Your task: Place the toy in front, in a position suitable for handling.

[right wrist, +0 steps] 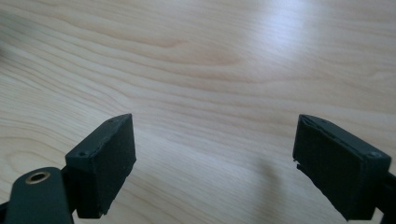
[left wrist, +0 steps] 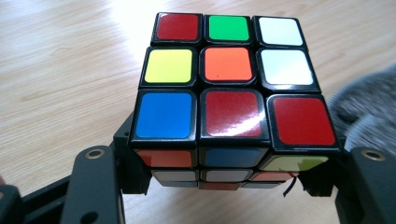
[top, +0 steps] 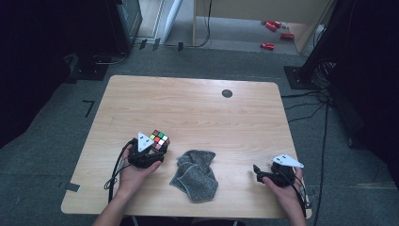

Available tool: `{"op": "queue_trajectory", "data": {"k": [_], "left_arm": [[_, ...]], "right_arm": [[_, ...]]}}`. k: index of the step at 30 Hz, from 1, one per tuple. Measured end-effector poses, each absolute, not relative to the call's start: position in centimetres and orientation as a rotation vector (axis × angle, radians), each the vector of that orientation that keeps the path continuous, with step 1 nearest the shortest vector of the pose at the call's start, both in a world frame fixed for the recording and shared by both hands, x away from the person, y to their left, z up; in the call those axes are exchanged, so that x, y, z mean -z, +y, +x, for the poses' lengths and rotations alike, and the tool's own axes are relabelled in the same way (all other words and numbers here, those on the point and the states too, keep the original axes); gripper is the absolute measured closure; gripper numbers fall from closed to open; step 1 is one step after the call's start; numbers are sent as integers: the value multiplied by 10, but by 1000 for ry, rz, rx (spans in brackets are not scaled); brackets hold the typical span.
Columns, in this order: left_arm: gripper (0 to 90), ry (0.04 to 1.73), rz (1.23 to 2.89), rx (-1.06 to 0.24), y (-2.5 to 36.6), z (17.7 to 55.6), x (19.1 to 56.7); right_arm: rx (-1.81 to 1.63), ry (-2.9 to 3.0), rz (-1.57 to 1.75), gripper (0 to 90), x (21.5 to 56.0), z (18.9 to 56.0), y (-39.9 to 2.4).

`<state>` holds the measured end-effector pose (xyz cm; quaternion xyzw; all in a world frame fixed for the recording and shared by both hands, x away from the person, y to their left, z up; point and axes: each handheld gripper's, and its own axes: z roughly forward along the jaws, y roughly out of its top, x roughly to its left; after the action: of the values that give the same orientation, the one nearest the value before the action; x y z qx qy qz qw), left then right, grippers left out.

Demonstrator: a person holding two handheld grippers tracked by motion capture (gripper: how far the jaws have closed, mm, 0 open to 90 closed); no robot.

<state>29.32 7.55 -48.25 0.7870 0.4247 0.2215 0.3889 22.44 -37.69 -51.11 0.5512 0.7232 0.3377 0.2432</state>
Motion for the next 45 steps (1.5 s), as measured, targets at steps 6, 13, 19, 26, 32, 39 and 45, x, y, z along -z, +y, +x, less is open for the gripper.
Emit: {"op": "queue_trajectory", "data": {"k": [6, 13, 19, 26, 32, 39, 45], "left_arm": [[344, 1028, 2008, -542, 77, 284, 479], [344, 1047, 1984, -521, 82, 281, 478], [344, 1029, 1983, -505, 82, 282, 479], [344, 976, 1964, -539, 80, 280, 479], [344, 984, 1937, -451, 87, 289, 482], [344, 1019, 1928, -478, 92, 292, 480], [344, 984, 1940, -441, 92, 290, 479]], "right_arm": [[-965, 1993, 1446, 131, 497, 224, -358], [-991, 2025, 1383, 132, 482, 232, -337], [-1016, 2045, 1341, 133, 471, 237, -320], [-1042, 2066, 1319, 133, 467, 243, -299], [-1084, 2076, 1295, 135, 463, 250, -277], [-1129, 2097, 1289, 137, 462, 253, -255], [-1136, 2159, 1255, 138, 466, 249, -231]]}}
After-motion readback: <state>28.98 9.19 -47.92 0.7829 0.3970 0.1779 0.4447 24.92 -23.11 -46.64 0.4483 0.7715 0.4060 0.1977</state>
